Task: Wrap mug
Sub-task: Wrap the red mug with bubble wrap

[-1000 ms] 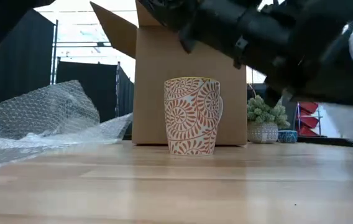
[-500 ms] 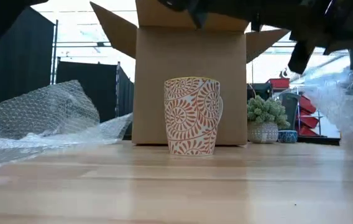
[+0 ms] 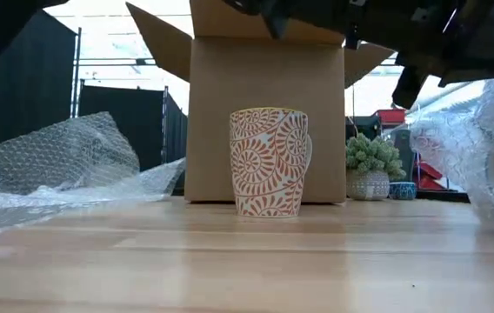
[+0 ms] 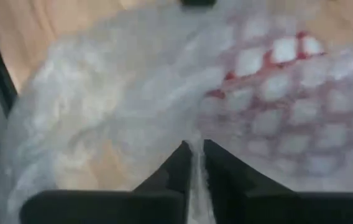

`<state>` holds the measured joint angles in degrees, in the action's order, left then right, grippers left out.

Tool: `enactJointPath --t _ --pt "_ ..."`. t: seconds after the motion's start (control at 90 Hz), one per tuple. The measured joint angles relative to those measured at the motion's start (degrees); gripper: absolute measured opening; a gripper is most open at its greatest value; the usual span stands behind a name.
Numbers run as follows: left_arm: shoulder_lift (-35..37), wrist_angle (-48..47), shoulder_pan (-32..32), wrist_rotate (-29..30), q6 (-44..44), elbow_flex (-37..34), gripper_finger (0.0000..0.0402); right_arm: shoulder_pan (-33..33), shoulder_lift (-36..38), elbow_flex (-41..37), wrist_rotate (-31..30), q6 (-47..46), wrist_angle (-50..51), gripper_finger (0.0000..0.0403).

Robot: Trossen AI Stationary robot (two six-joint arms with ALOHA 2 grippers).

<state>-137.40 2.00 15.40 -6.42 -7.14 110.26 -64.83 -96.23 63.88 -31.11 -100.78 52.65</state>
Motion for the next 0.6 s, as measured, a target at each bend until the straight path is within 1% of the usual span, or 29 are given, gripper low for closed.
enactJointPath --t 0.178,0.289,0.367,0.456,0.556,0.6 --pt "0.00 0.02 0.00 0.00 0.04 0.00 0.0000 0.30 4.40 0.01 1.29 2.37 3.36 0.0145" --pt "0.02 0.02 0.00 0.00 0.04 0.00 0.0000 0.79 5.78 0.02 1.65 2.43 8.18 0.0199" --pt "0.00 -0.04 0.00 0.00 0.04 0.00 0.0000 1.59 5.77 0.02 3.86 2.35 12.34 0.0231" --pt "0.02 -0.04 0.00 0.00 0.04 0.00 0.0000 2.98 5.02 -0.19 6.10 2.07 15.05 0.0258" --pt "0.16 -0.49 0.00 0.00 0.04 0.00 0.0000 3.58 4.97 -1.06 5.67 0.56 14.60 0.0276" --pt "0.89 -3.05 0.00 -0.01 -0.18 0.00 0.0000 3.66 4.97 -1.33 5.66 -0.42 14.37 0.0280"
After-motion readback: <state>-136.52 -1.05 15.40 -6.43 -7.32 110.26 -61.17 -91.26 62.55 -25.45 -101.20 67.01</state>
